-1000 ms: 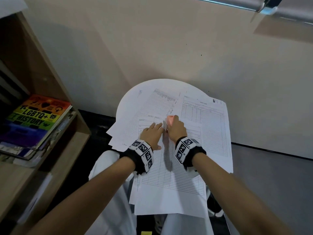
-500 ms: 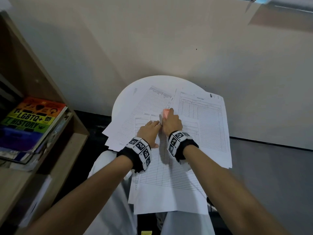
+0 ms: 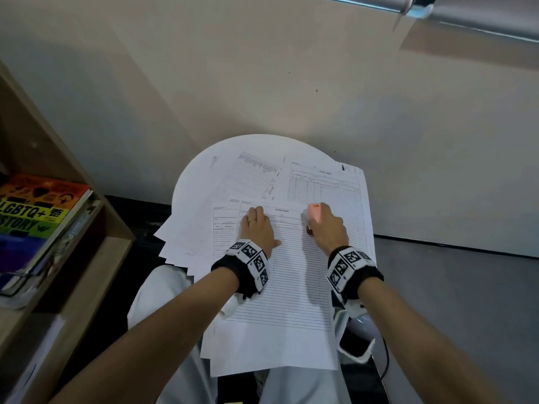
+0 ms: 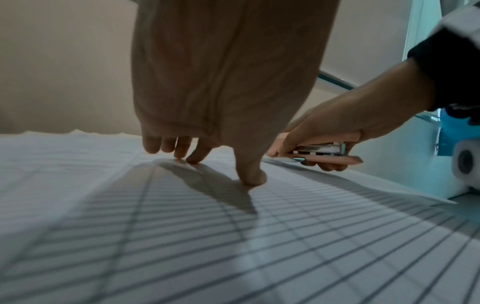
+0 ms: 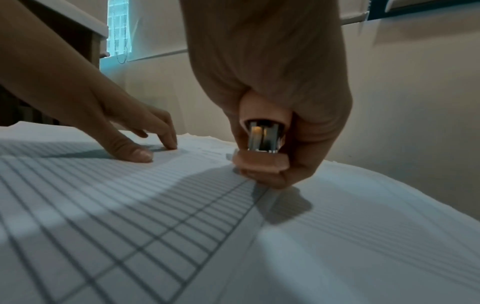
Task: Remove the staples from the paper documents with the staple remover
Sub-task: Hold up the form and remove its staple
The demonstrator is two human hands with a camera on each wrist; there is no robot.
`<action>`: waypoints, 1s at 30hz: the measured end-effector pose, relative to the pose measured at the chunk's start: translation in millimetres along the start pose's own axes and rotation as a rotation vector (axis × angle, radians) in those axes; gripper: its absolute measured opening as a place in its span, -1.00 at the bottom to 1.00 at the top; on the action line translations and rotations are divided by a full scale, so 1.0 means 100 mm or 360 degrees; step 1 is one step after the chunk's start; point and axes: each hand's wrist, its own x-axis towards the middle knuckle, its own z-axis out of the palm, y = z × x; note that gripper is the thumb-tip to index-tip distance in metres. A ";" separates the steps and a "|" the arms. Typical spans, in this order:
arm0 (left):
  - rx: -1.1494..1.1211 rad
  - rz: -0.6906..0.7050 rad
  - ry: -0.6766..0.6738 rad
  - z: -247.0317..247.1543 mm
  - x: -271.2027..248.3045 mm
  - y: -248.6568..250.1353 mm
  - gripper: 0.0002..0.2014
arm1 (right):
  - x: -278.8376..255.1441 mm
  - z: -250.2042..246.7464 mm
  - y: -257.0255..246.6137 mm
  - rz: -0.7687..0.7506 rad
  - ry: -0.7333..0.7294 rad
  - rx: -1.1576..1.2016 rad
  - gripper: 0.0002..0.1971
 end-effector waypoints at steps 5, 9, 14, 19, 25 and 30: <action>-0.0178 0.0368 -0.0137 0.02 0.09 0.16 -0.30 | -0.02 -0.01 0.06 -0.0018 -0.0033 0.0005 -0.47; -0.0229 0.0351 -0.0179 0.00 0.11 0.20 -0.28 | 0.00 0.00 0.04 -0.0060 -0.0051 -0.0017 -0.47; -0.0138 0.0323 -0.0168 0.00 0.11 0.26 -0.30 | 0.05 0.03 -0.01 -0.0033 -0.0042 -0.0089 -0.50; -0.0164 0.0311 -0.0167 -0.01 0.12 0.28 -0.31 | 0.09 0.07 -0.12 0.0025 -0.0010 -0.0075 -0.51; -0.0149 0.0295 -0.0167 0.01 0.14 0.31 -0.28 | 0.11 0.15 -0.10 -0.0189 0.0080 -0.0069 -0.50; -0.0154 0.0289 -0.0181 0.01 0.15 0.30 -0.26 | 0.18 0.06 -0.18 -0.0039 0.0046 -0.0020 -0.52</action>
